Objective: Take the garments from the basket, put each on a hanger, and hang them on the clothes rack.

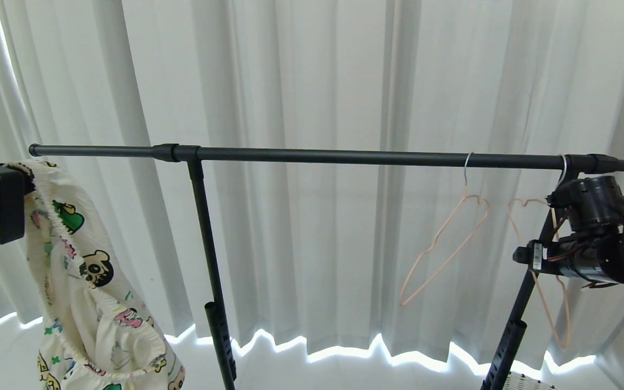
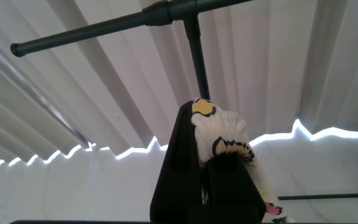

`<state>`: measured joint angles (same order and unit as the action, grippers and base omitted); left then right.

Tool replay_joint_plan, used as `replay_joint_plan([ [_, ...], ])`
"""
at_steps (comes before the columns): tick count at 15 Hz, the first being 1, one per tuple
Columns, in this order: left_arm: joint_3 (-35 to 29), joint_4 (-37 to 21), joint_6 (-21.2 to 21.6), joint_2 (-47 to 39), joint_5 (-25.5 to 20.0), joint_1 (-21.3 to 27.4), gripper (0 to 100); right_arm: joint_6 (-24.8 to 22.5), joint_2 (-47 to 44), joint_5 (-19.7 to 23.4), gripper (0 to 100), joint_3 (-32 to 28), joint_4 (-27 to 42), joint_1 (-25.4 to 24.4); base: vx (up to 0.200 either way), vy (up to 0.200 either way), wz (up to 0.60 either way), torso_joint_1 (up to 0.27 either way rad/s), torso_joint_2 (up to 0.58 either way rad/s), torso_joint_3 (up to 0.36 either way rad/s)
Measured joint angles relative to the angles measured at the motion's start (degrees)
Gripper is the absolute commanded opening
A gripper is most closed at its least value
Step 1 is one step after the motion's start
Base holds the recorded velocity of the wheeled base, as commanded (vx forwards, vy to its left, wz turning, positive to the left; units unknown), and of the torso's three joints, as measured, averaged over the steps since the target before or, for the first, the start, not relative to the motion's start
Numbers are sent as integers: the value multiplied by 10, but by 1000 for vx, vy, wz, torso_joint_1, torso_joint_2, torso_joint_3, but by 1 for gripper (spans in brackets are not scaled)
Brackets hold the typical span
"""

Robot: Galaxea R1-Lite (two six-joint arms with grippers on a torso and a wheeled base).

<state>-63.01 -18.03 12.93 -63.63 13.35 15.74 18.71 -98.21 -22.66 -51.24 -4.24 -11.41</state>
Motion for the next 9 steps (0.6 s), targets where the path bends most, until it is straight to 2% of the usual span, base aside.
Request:
replay_joint_plan([
  [5, 7, 0, 1, 0, -1, 0, 0, 0, -13, -1, 100, 0, 1, -1, 0, 0, 0, 0, 0, 0],
  [6, 7, 0, 1, 0, -1, 0, 0, 0, -13, -1, 0, 0, 1, -1, 0, 0, 0, 0, 0, 0],
  [9, 7, 0, 1, 0, -1, 1, 0, 0, -12, -1, 0, 1, 3, -4, 0, 0, 0, 0, 0, 0],
])
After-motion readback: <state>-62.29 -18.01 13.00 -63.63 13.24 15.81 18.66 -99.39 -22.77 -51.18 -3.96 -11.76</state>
